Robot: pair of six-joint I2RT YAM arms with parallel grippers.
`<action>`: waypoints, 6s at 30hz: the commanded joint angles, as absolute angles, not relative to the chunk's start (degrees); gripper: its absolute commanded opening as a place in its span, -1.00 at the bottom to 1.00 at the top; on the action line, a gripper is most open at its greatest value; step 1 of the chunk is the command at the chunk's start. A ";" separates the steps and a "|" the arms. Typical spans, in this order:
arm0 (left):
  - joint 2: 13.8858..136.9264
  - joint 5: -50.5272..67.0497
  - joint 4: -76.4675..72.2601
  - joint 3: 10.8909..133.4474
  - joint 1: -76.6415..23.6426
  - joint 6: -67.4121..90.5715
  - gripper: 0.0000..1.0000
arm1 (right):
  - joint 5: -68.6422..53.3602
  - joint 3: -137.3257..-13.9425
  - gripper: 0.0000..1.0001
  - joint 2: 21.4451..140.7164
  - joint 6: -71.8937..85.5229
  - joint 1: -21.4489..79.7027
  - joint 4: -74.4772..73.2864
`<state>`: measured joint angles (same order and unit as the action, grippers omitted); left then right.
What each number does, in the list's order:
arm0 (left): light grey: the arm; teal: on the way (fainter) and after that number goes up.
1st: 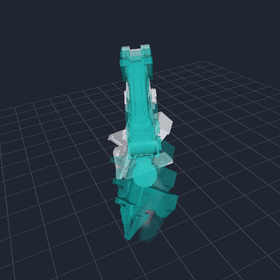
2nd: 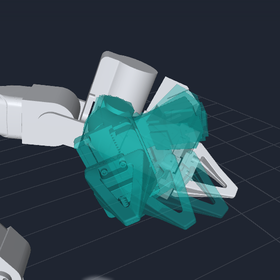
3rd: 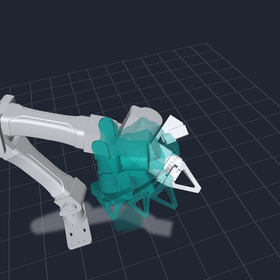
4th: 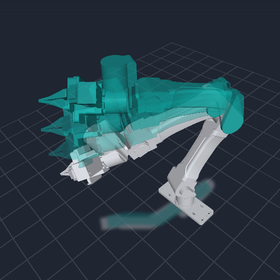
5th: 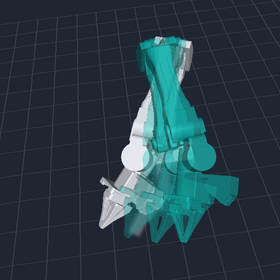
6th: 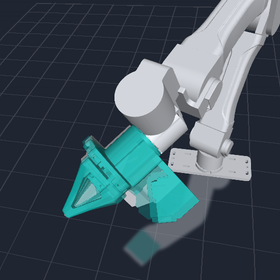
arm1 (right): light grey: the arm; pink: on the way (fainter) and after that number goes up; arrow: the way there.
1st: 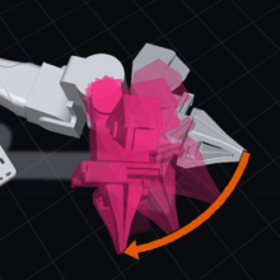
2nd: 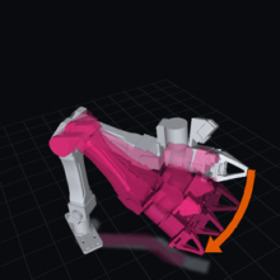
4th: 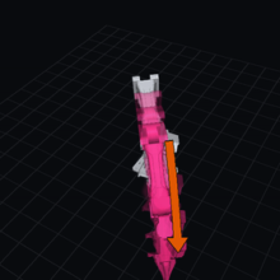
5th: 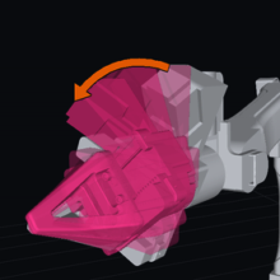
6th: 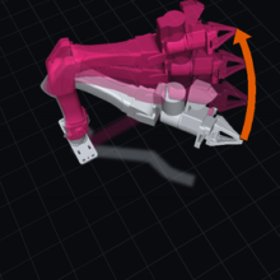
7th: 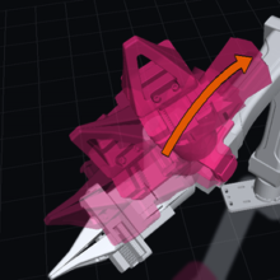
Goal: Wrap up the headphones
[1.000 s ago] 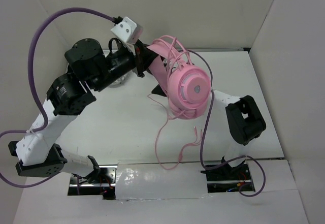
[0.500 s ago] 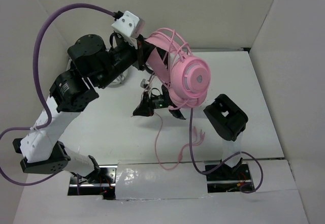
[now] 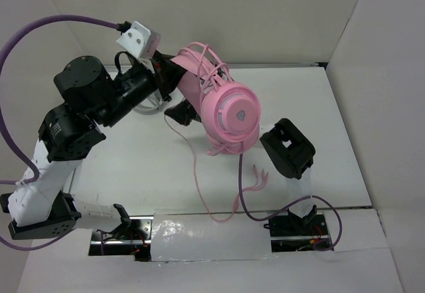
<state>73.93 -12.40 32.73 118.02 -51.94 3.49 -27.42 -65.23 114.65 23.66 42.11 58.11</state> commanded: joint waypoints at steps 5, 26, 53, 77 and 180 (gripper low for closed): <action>72.25 -8.53 27.42 123.13 -52.21 8.09 -1.00 | -22.33 -80.14 -0.51 117.50 22.15 41.84 59.33; 77.34 -33.48 0.92 121.55 -53.09 -11.93 -1.00 | -37.26 -61.99 -1.00 115.94 22.85 46.40 62.12; 109.59 -19.62 33.56 134.21 -19.17 12.03 -1.00 | 18.09 -26.10 -1.00 66.37 27.77 65.21 15.58; 112.33 -16.61 42.36 106.28 -18.89 31.82 -1.00 | 49.29 -56.04 -1.00 58.88 18.12 72.33 -20.55; 89.99 10.40 35.07 128.24 -1.69 18.18 -1.00 | -31.15 -32.71 -1.00 97.86 21.35 48.69 40.53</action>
<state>89.56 10.44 40.88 125.93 -5.06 10.11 -38.06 -36.69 104.73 18.72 47.42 36.07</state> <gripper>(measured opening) 0.150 0.031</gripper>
